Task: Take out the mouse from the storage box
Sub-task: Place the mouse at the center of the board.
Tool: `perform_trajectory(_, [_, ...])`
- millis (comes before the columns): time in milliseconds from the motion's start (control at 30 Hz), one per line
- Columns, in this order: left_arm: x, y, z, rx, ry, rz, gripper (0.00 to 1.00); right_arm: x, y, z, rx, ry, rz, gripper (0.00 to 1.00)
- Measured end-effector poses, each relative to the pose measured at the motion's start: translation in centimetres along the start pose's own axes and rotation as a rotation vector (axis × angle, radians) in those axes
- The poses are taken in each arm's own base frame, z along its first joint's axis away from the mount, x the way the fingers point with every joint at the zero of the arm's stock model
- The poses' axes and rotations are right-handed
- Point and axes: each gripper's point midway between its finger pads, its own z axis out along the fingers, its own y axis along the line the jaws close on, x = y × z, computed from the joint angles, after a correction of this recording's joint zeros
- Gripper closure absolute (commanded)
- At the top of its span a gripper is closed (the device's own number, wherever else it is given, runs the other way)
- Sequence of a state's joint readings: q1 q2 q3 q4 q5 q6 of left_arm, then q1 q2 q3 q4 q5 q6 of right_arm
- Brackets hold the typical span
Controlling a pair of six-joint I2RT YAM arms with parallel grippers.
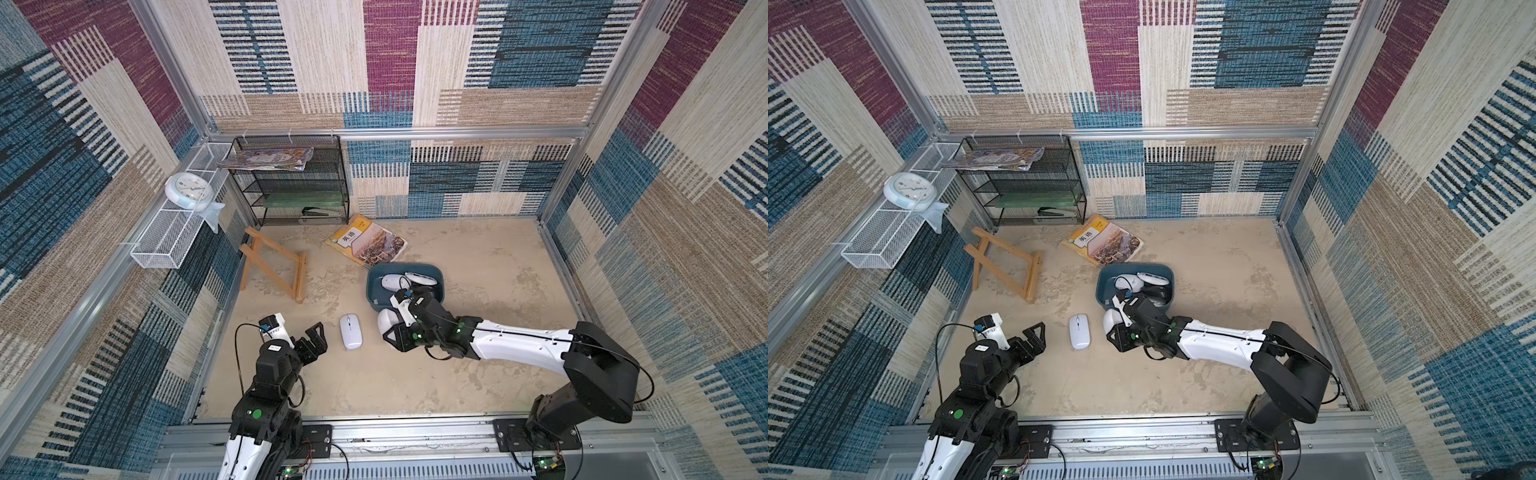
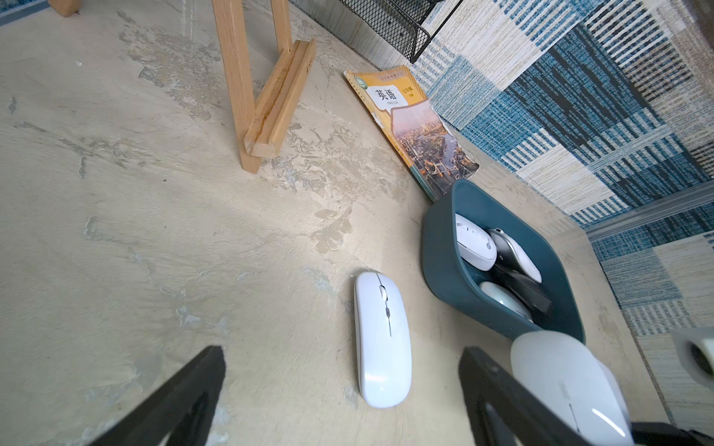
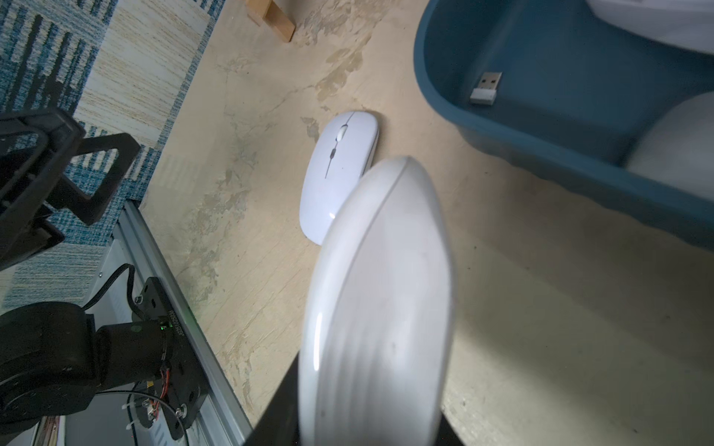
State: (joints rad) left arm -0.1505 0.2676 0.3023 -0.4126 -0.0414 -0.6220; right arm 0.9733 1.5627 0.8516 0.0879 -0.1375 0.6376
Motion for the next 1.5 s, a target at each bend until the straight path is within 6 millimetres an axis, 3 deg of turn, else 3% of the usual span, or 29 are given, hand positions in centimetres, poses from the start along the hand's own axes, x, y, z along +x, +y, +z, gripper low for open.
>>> perform_trajectory(267, [-0.2, -0.1, -0.2, 0.005, -0.012, -0.001, 0.01, 1.9, 0.2, 1.9, -0.046, 0.030, 0.074, 0.79])
perform_trajectory(1033, [-0.2, -0.1, -0.3, 0.009, -0.018, -0.001, 0.01, 2.9, -0.3, 5.7, -0.060, 0.063, 0.173, 0.74])
perform_trajectory(1300, [-0.1, 0.0, -0.2, 0.006, -0.015, -0.001, 0.01, 2.8, -0.3, 6.1, -0.052, 0.069, 0.179, 0.53])
perform_trajectory(1500, [-0.1, 0.1, -0.2, 0.004, -0.016, -0.001, 0.01, 2.4, -0.6, 5.6, -0.030, 0.046, 0.182, 0.42])
